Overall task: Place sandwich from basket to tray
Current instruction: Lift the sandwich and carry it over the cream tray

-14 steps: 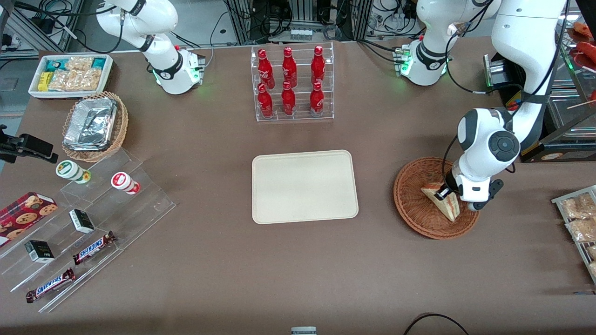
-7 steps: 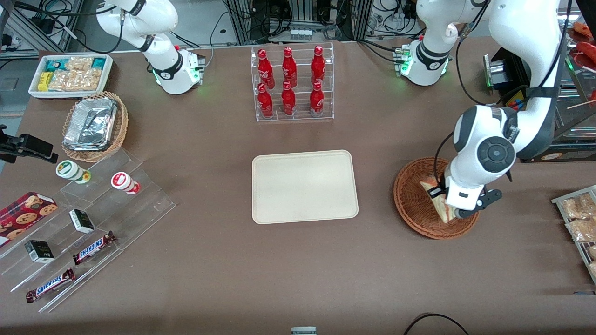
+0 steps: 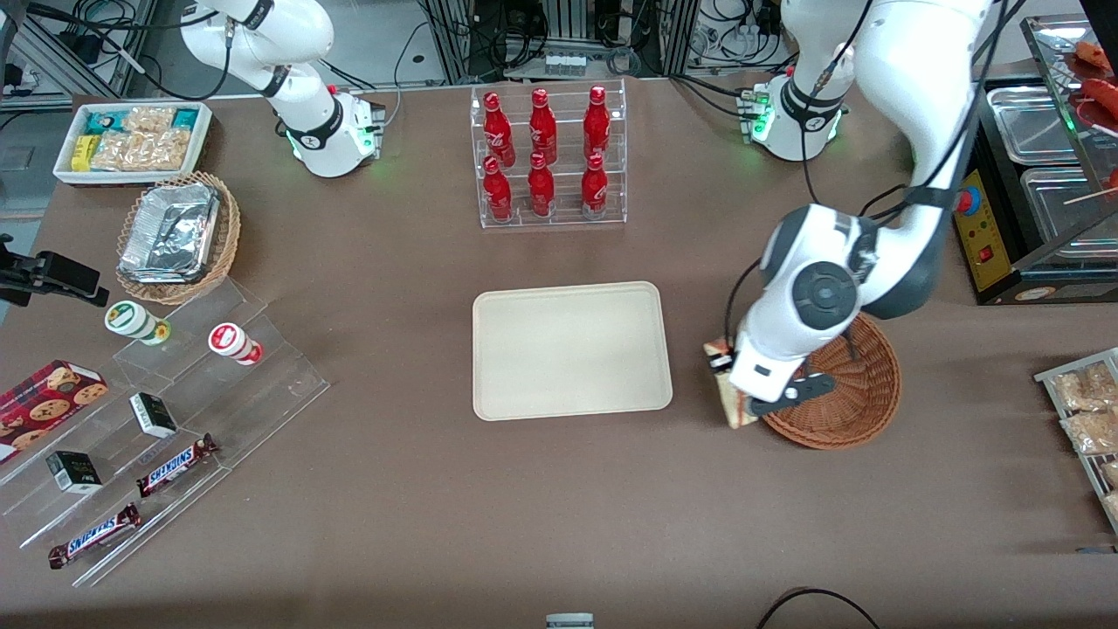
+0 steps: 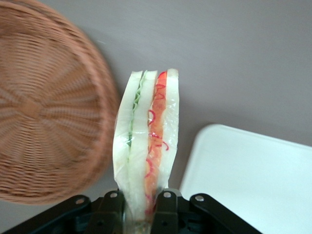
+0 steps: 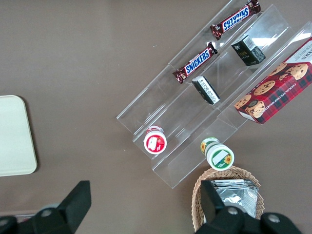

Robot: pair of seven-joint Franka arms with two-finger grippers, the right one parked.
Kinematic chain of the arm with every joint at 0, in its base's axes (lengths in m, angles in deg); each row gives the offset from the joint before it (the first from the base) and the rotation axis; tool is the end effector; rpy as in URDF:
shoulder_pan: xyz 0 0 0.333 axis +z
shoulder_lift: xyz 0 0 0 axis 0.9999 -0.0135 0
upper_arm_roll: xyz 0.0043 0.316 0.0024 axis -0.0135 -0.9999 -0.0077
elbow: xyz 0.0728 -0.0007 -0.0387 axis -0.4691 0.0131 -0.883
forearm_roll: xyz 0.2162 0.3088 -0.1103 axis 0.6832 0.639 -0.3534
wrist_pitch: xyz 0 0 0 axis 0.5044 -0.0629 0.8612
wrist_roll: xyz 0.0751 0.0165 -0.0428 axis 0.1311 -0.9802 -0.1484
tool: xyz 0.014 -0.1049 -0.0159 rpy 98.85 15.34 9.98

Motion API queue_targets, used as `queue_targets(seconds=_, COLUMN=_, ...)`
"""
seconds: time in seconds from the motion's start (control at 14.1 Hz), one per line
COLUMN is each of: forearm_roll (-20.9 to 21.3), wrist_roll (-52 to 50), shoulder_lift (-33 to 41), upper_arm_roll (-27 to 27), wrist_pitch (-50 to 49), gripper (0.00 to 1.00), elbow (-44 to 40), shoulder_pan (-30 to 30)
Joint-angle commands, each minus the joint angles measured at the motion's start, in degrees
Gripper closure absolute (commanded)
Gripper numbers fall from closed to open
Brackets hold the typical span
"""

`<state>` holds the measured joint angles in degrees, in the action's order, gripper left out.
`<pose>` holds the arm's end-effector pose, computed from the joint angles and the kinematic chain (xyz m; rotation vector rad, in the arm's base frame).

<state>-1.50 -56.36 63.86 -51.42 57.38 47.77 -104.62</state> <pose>0.5958 -0.2753 0.3304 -3.1032 -0.4406 0.1412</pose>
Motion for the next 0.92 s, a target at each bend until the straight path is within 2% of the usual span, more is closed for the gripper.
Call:
queue_targets(seconds=0.0, forearm_roll=-0.5, wrist_roll=-4.3, shoulder_lift=-5.0, upper_arm_roll=-0.5, wrist_pitch=-0.9, gripper=1.0, elbow=-6.0, shoulder_pan=-5.4)
queue_targets(seconds=0.5, forearm_roll=-0.3, wrist_roll=-13.5, shoulder_lift=-14.5, upper_arm_roll=-0.6, wrist_pitch=-0.7, gripper=1.0, elbow=-16.3, shoulder_pan=-16.4)
queue_targets(seconds=0.85, forearm_roll=0.5, wrist_roll=-18.2, shoulder_lift=-18.6, upper_arm_roll=-0.9, wrist_pitch=-0.6, gripper=1.0, elbow=-20.6, shoulder_pan=-21.4)
